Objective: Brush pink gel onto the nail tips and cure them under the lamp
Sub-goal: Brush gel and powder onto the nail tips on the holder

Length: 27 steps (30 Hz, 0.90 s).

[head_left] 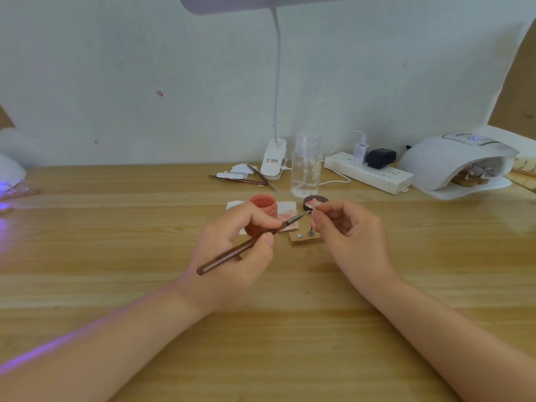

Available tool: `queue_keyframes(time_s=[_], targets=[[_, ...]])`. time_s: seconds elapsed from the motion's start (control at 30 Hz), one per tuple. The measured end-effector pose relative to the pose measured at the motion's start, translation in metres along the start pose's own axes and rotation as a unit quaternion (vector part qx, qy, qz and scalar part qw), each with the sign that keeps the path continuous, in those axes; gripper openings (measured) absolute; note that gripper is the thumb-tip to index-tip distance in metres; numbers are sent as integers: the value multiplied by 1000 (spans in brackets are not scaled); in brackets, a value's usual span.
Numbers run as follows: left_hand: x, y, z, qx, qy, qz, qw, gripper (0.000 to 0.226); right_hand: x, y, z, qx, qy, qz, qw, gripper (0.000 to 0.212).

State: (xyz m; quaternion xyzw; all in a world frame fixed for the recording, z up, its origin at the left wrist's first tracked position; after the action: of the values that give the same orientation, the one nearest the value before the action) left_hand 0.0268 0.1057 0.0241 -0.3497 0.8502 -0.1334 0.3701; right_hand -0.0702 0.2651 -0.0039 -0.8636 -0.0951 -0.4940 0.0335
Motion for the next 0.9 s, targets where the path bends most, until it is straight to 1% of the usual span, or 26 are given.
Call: queue_keyframes(time_s=[0.07, 0.13, 0.2, 0.3, 0.4, 0.47, 0.53, 0.6, 0.67, 0.73, 0.8, 0.9], targets=[[0, -4, -10, -18, -62, 43, 997, 17, 0, 1, 0, 2, 4, -3, 1000, 17], [3, -10, -26, -52, -128, 48, 989, 24, -1, 2, 0, 2, 4, 3, 1000, 19], [11, -17, -40, -75, -191, 52, 977, 25, 0, 1, 0, 3, -1, 9, 1000, 20], [26, -24, -56, -70, -260, 59, 961, 24, 0, 1, 0, 7, -5, 15, 1000, 23], [37, -28, -66, -48, -293, 79, 952, 22, -1, 2, 0, 7, -7, 16, 1000, 25], [38, -29, -69, -30, -300, 114, 947, 21, -1, 2, -1, 9, -7, 17, 1000, 25], [35, -27, -68, -7, -289, 147, 946, 23, -2, 2, -1, 9, -6, 18, 1000, 25], [29, -22, -62, 2, -260, 140, 955, 25, -3, 1, -2, 10, -5, 20, 1000, 24], [21, -17, -52, 4, -219, 99, 971, 26, -5, 1, -2, 12, -1, 14, 1000, 24], [15, -11, -41, 26, -175, 80, 981, 27, -6, 1, -2, 15, 2, 3, 1000, 24], [13, -5, -33, 49, -152, 101, 982, 24, -7, 0, -2, 17, 5, -6, 1000, 22], [14, -1, -27, 49, -149, 125, 980, 21, -7, 1, -2, 15, 4, -7, 1000, 22]])
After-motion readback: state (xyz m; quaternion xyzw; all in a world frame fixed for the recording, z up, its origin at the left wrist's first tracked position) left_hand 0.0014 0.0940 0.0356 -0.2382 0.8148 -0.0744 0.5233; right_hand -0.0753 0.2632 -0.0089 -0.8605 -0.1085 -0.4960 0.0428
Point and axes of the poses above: each hand's wrist, its own z-axis away from the middle knuckle, its own y-axis out of the palm, x = y × z, the point moved 2 cm from there along -z, towards the middle knuckle, and after that the axes turned 12 degrees about -z, right-handed, at the moved point
